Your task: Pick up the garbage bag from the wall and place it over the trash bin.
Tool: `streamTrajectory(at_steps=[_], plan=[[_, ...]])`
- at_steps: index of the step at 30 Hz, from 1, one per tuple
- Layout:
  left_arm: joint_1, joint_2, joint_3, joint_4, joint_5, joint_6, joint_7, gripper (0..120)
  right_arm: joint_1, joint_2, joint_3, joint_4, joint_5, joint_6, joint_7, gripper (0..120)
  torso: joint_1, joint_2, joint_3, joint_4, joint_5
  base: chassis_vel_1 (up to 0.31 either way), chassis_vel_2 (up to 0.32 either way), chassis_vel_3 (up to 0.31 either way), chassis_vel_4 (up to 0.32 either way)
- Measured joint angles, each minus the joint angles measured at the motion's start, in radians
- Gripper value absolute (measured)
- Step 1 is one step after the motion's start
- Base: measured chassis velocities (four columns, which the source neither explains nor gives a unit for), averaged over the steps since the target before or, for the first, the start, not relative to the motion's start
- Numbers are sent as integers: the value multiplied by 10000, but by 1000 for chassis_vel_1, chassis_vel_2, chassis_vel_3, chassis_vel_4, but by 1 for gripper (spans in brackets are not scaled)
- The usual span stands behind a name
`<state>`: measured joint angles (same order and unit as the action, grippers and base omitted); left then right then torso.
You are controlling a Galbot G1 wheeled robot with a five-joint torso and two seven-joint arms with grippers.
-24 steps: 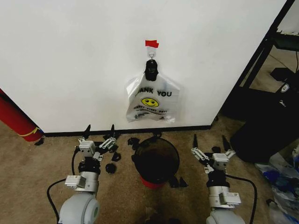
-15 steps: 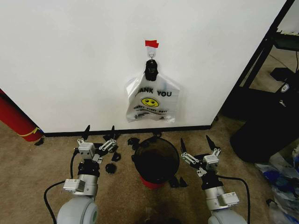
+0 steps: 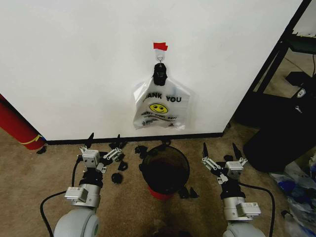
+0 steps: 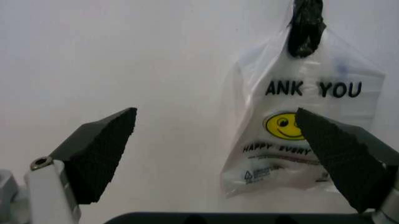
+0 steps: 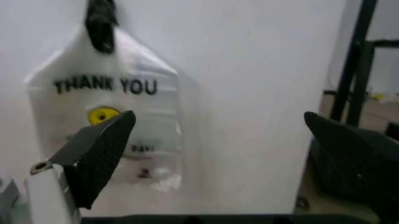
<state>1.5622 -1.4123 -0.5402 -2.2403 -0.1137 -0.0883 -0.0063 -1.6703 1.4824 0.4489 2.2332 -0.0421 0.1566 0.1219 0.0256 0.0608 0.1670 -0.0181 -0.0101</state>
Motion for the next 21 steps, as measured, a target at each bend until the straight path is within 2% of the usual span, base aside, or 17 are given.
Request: streamTrajectory(at_steps=[3,5,9,12,13,17,21], plan=[[36,0,32,64,-5,-553,-147,100,169,-17,9,-219,119,462,-577,100,0,0,0,0,0,0,0,0,0],[50,0,31,89,-7,-648,-179,100,212,-33,11,-276,185,536,-689,100,0,0,1,0,0,0,0,0,0],[233,53,-7,103,-16,-1130,-353,100,1068,-495,-121,-1160,2321,1107,-2844,100,0,0,1,1,0,0,0,0,0],[243,56,-5,106,24,-1181,-354,100,1726,-815,-275,-1600,3881,1127,-3826,100,0,0,1,2,0,0,0,0,0],[243,56,-5,106,24,-1181,-354,100,1726,-815,-275,-1600,3881,1127,-3826,100,0,0,1,2,0,0,0,0,0],[233,78,-7,182,96,-1200,-335,100,2827,-994,-692,-2172,5507,832,-4032,100,0,0,1,0,-1,0,0,0,0],[188,141,-53,277,174,-1204,-309,100,3808,-891,-1144,-2681,6129,655,-3847,100,1,0,1,-1,-1,0,0,0,0]])
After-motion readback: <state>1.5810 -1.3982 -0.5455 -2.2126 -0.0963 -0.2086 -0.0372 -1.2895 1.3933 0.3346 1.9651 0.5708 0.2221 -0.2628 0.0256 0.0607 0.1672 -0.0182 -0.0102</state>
